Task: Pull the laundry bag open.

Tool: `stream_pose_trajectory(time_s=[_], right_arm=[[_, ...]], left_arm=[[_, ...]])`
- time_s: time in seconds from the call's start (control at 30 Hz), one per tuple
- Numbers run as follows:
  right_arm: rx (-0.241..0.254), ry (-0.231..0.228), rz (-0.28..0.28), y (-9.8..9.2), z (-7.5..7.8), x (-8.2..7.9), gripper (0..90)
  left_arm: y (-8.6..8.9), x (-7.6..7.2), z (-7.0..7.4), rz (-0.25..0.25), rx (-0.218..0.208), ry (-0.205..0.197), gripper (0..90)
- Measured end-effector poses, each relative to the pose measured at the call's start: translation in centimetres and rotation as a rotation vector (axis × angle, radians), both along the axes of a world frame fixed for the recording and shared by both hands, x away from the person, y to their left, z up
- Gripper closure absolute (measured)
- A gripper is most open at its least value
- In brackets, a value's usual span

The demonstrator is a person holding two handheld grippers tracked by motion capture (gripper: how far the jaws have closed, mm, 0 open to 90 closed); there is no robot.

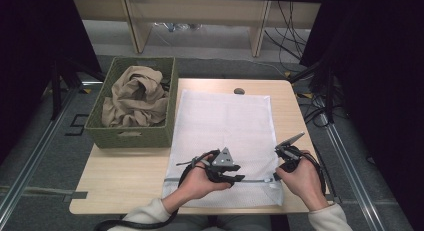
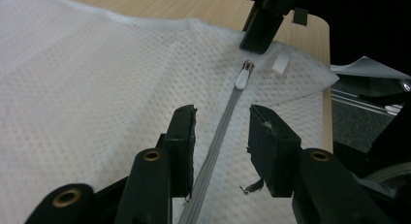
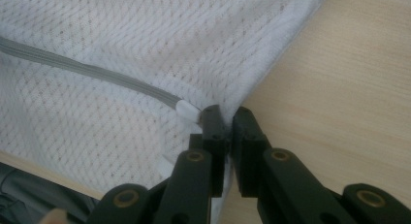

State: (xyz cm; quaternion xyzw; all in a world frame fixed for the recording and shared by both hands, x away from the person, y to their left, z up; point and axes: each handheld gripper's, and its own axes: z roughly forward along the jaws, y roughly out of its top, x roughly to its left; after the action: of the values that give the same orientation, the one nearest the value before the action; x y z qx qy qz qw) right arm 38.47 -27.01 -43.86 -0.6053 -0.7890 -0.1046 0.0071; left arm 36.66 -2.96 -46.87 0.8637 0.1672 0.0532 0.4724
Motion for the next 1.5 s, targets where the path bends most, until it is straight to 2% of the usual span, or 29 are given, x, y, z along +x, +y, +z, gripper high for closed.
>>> stream_pose_trajectory(time_s=[0.03, 0.07, 0.1, 0.17, 0.27, 0.43, 0.47, 0.53, 0.57, 0.67, 0.7, 0.77, 0.8, 0.83, 0.87, 0.9, 0.93, 1.0, 1.03, 1.07, 1.13, 1.17, 1.2, 1.23, 1.3, 1.37, 1.4, 1.5], right_arm=[[0.002, -0.012, 0.015, -0.1, -0.1, 0.0, 86.1], [0.003, -0.043, 0.055, -0.3, -0.2, 0.1, 86.1], [-0.001, -0.039, 0.061, -0.4, -0.2, 0.2, 86.1], [0.006, -0.043, 0.06, -0.4, -0.2, 0.2, 86.1], [0.008, -0.043, 0.062, -0.5, 0.0, 0.1, 86.1], [0.013, -0.041, 0.053, -0.5, 0.2, 0.1, 86.1], [0.012, -0.053, 0.059, -0.5, 0.2, 0.1, 86.1], [0.012, -0.048, 0.037, -0.4, 0.3, 0.0, 86.1], [0.009, -0.03, 0.006, -0.1, 0.5, -0.2, 86.1], [0.016, -0.016, 0.009, -0.1, 0.7, -0.2, 86.1], [0.015, -0.063, 0.061, -0.3, 0.5, -0.1, 86.1], [0.014, -0.057, 0.058, -0.3, 0.5, -0.1, 86.1], [0.012, -0.055, 0.023, 0.0, 0.7, -0.3, 86.2], [0.013, -0.058, 0.046, -0.2, 0.7, -0.2, 86.1], [0.014, -0.067, 0.055, -0.2, 0.6, -0.2, 86.1], [0.011, -0.057, 0.047, -0.2, 0.7, -0.2, 86.1], [0.009, -0.049, 0.029, -0.1, 0.8, -0.3, 86.2], [0.019, -0.038, -0.001, 0.2, 1.0, -0.4, 86.1], [0.014, -0.067, 0.045, -0.1, 0.9, -0.3, 86.2], [0.016, -0.072, 0.053, -0.1, 0.9, -0.3, 86.1], [0.018, -0.06, 0.032, 0.1, 1.1, -0.4, 86.1], [0.016, -0.081, 0.058, 0.0, 0.9, -0.3, 86.2], [0.016, -0.078, 0.057, 0.0, 0.9, -0.3, 86.2], [0.016, -0.065, 0.028, 0.3, 1.0, -0.5, 86.2], [0.017, -0.037, 0.018, 0.4, 1.1, -0.5, 86.2], [0.015, -0.035, 0.018, 0.4, 1.1, -0.5, 86.1], [0.014, -0.078, 0.063, 0.1, 0.9, -0.3, 86.1], [0.009, -0.075, 0.062, 0.1, 0.9, -0.3, 86.1]], left_arm=[[-0.4, 0.0, 0.0, -0.007, -0.003, 0.003, 62.4], [-0.8, 0.0, 0.0, -0.014, -0.003, 0.006, 62.5], [-1.1, 0.1, 0.0, -0.023, 0.002, 0.01, 62.5], [-1.6, 0.2, -0.3, -0.026, 0.011, 0.005, 62.6], [-2.4, 0.2, -0.8, -0.035, -0.005, 0.024, 64.3], [-3.6, 0.4, -1.5, -0.051, 0.007, 0.04, 66.4], [-3.9, 0.4, -1.7, -0.05, 0.008, 0.045, 66.8], [-4.4, 0.5, -2.0, -0.055, 0.014, 0.062, 67.4], [-4.7, 0.5, -2.2, -0.054, 0.022, 0.061, 67.7], [-5.4, 0.6, -2.6, -0.05, 0.041, 0.054, 68.4], [-5.6, 0.7, -2.7, -0.056, 0.046, 0.047, 68.8], [-6.1, 1.0, -2.9, -0.071, 0.047, 0.056, 68.9], [-6.4, 1.0, -3.0, -0.066, 0.042, 0.061, 68.9], [-6.6, 1.1, -3.1, -0.069, 0.041, 0.064, 69.1], [-6.7, 1.2, -3.2, -0.074, 0.048, 0.057, 69.2], [-6.9, 1.2, -3.3, -0.066, 0.043, 0.069, 69.5], [-7.0, 1.2, -3.4, -0.068, 0.055, 0.069, 69.7], [-7.2, 1.3, -3.7, -0.091, 0.05, 0.077, 70.0], [-7.3, 1.3, -3.8, -0.089, 0.05, 0.084, 71.0], [-7.4, 1.3, -3.8, -0.086, 0.049, 0.087, 72.0], [-7.4, 1.5, -3.9, -0.089, 0.056, 0.085, 72.8], [-7.5, 1.5, -3.9, -0.088, 0.052, 0.09, 73.0], [-7.6, 1.5, -4.0, -0.083, 0.053, 0.093, 73.3], [-7.6, 1.5, -4.0, -0.086, 0.054, 0.096, 73.8], [-7.6, 1.5, -3.9, -0.089, 0.052, 0.107, 75.6], [-7.7, 1.5, -3.8, -0.089, 0.041, 0.113, 77.1], [-7.7, 1.5, -3.7, -0.095, 0.029, 0.115, 77.3], [-7.6, 1.4, -3.5, -0.089, 0.023, 0.138, 77.2]])
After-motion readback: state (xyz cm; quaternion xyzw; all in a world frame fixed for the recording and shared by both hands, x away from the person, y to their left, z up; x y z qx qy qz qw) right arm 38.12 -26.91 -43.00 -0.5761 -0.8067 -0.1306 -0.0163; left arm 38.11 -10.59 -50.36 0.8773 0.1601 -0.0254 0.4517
